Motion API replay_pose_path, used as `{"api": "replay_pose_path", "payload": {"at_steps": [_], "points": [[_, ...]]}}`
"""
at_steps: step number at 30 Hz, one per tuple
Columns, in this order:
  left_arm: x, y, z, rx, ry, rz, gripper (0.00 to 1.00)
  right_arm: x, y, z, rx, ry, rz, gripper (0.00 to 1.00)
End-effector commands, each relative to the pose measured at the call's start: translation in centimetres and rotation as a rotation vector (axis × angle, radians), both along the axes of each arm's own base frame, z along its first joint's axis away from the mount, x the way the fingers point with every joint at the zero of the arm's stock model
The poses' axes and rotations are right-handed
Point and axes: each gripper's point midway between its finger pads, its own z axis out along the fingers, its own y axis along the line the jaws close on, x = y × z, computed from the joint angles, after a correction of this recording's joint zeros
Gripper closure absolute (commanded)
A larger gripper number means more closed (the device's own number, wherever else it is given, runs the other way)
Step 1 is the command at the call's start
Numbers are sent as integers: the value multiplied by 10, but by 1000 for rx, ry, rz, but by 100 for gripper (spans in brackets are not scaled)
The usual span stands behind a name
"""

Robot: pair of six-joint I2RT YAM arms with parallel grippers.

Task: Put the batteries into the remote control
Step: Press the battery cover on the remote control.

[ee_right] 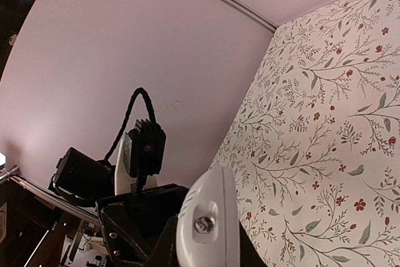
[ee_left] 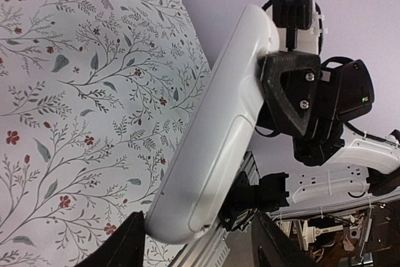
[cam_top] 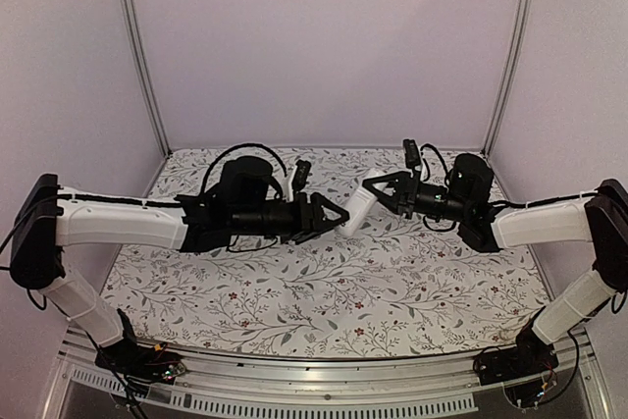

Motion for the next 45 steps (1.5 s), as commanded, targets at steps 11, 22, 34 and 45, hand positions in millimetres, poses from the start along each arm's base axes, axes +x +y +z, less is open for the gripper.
{"api": "replay_pose_path", "payload": {"at_steps": [11, 22, 34, 45], "points": [[-1, -3, -19, 49, 36, 2, 58, -5, 0, 20, 25, -48, -1, 100], [-4, 1, -27, 52, 42, -6, 74, -1, -3, 27, 86, -44, -1, 100], [-7, 4, -27, 75, -8, -36, 73, 3, -4, 31, 138, -3, 8, 100], [1, 35, 43, 140, -342, -90, 16, 3, -3, 14, 65, 18, 1, 100]]}}
